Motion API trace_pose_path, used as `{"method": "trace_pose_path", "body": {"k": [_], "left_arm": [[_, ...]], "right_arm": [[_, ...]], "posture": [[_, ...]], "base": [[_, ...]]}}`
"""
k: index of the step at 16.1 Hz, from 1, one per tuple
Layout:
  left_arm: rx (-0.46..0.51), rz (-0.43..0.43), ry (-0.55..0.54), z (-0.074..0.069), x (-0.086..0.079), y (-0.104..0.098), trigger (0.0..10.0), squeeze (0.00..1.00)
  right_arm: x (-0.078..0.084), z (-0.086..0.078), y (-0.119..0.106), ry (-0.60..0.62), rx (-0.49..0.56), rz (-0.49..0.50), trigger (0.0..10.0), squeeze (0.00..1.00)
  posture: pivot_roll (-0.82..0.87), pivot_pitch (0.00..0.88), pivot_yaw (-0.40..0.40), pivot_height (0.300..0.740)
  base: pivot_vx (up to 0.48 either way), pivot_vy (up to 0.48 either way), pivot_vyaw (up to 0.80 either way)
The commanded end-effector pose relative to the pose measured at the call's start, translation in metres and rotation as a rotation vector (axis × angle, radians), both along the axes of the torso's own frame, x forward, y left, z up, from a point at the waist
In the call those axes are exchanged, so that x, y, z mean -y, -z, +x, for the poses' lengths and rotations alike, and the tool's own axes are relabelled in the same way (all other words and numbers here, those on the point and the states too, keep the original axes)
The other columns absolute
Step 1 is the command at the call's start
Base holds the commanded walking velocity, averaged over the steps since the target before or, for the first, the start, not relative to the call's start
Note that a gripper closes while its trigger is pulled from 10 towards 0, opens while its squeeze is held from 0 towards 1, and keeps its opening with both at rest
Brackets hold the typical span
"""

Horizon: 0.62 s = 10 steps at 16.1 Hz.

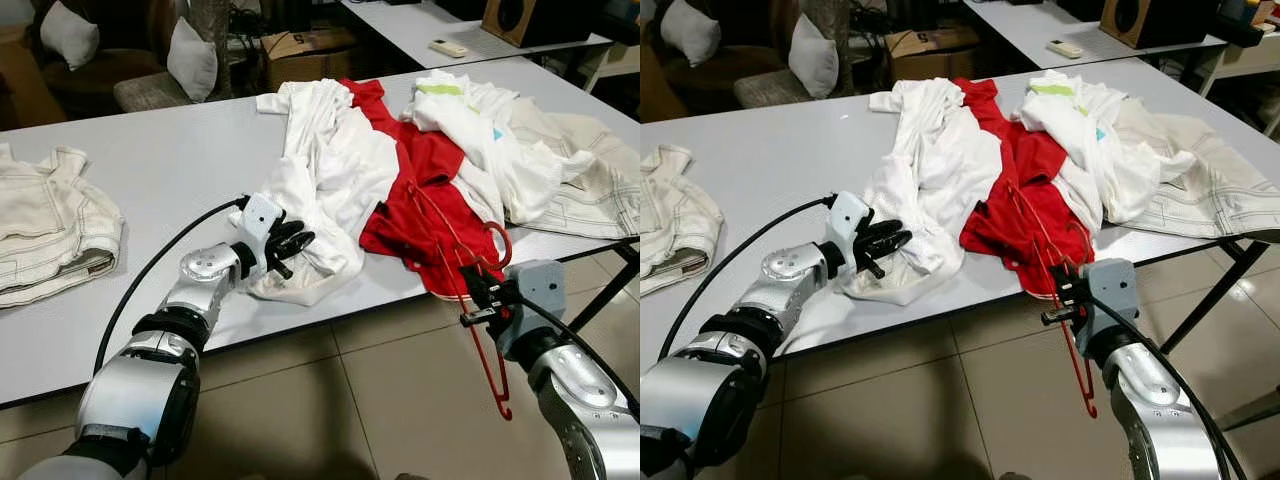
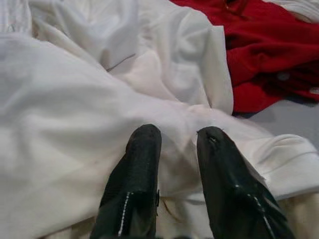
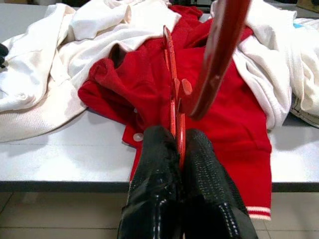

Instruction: Hang hanger

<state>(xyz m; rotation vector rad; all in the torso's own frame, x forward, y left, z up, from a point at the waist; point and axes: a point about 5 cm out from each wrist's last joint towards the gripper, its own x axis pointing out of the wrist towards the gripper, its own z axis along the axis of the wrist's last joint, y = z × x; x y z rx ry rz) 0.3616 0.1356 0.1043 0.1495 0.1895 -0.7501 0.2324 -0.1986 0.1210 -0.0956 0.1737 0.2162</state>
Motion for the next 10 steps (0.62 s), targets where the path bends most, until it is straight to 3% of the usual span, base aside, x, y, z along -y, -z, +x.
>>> {"method": "trace_pose_path", "body": {"k": [1,3,4,5,7,8,9,10], "left_arm": [[-0.032,-0.015,0.003,-0.001,0.0,0.002,10.0,1.0],[-0.074,-0.049,0.01,-0.003,0.003,0.007,10.0,1.0],[-0.097,-0.096,0.016,-0.004,0.006,0.008,10.0,0.4],[-0.126,-0.123,0.026,-0.005,0.008,0.009,10.0,0.0],[-0.104,0.019,0.005,-0.006,0.007,0.016,10.0,0.0],[-0.092,0.053,-0.027,-0.005,0.005,0.017,9.3,0.0],[-0.082,0.062,-0.048,-0.004,0.005,0.017,6.5,0.0],[-0.07,0.07,-0.07,-0.003,0.004,0.016,0.2,0.0]], "right_arm": [[0.002,0.004,-0.002,0.005,0.015,-0.003,10.0,0.0],[0.002,0.005,-0.001,0.007,0.014,0.0,10.0,0.0],[0.003,0.005,0.0,0.007,0.014,0.001,10.0,0.0],[0.003,0.006,0.0,0.006,0.013,0.0,10.0,0.0],[0.002,0.007,0.0,0.001,0.015,-0.001,10.0,0.0],[0.001,0.008,-0.001,-0.003,0.016,-0.002,10.0,0.0],[0.001,0.008,-0.001,-0.006,0.016,-0.004,10.0,0.0],[0.001,0.009,-0.001,-0.009,0.018,-0.005,10.0,0.0]], "posture": [[-0.2,0.0,0.08,0.74],[-0.2,0.0,0.081,0.74],[-0.2,0.0,0.083,0.74],[-0.2,0.0,0.08,0.74],[-0.2,0.0,0.075,0.74],[-0.2,0.0,0.073,0.74],[-0.2,0.0,0.072,0.74],[-0.2,0.0,0.07,0.74]], "base": [[0.0,0.0,0.0],[0.0,0.0,0.0],[0.0,0.0,0.0],[0.0,0.0,0.0],[0.0,0.0,0.0],[0.0,0.0,0.0],[0.0,0.0,0.0],[0.0,0.0,0.0]]}}
